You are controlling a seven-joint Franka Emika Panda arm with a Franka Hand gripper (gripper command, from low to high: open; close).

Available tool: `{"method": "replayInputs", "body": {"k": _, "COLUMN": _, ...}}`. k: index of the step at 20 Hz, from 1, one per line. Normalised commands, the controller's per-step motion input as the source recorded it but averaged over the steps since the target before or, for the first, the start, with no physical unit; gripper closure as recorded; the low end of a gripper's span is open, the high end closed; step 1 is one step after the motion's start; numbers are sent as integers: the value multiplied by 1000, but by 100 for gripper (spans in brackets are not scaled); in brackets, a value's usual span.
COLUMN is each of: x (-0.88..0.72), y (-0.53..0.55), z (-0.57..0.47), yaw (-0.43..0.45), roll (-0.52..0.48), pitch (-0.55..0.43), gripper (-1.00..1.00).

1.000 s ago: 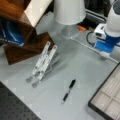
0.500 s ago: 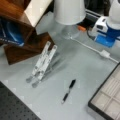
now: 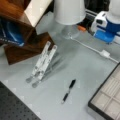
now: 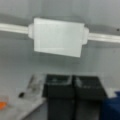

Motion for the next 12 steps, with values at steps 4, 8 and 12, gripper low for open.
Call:
{"method": "replayInputs", "body": {"k": 4, "x": -93, "y": -174, "z": -15, "yaw": -37, "roll": 40, "pitch": -53, "gripper": -100}}
{"method": "replayInputs", "body": {"k": 8, "x": -56, "y": -163, "z": 52, "yaw": -7, "roll": 29, "pitch": -10, "gripper": -100}}
{"method": "replayInputs", "body": {"k": 12, "x": 28, "y": -166, "z": 148, "yaw": 15, "roll": 15, "pitch": 27, "gripper": -100}}
